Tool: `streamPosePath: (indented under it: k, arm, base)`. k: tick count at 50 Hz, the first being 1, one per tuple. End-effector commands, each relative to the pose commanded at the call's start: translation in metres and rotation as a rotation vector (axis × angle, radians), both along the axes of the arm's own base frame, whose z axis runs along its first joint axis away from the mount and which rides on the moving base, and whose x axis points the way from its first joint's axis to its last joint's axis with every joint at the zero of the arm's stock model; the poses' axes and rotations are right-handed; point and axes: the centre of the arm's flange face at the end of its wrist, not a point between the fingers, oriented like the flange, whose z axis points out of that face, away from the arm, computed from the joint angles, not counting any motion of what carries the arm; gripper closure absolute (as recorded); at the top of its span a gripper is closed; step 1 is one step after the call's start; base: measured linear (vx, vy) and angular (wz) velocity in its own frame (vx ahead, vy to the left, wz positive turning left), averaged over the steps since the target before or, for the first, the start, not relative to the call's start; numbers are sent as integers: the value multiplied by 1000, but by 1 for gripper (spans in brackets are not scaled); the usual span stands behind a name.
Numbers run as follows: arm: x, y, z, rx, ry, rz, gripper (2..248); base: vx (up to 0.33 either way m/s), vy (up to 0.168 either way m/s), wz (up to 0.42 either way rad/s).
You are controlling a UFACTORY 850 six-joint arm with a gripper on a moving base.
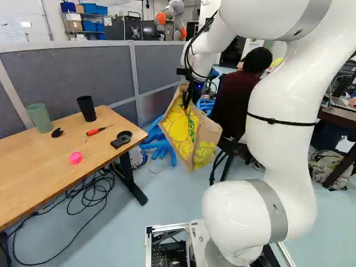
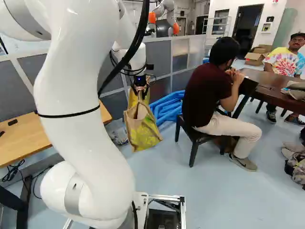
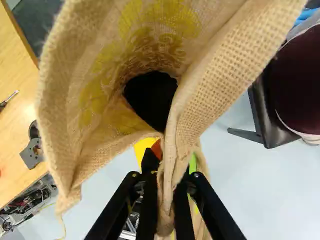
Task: Pick up the bag on the ground and place it on the table
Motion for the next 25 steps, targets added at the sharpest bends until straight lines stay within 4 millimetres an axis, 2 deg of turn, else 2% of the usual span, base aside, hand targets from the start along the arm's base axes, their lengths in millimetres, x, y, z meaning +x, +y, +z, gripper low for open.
streamPosePath:
  k: [25]
  arm:
    - [-1, 2, 34, 12, 5, 17, 215]
  base:
    - [0, 0, 0]
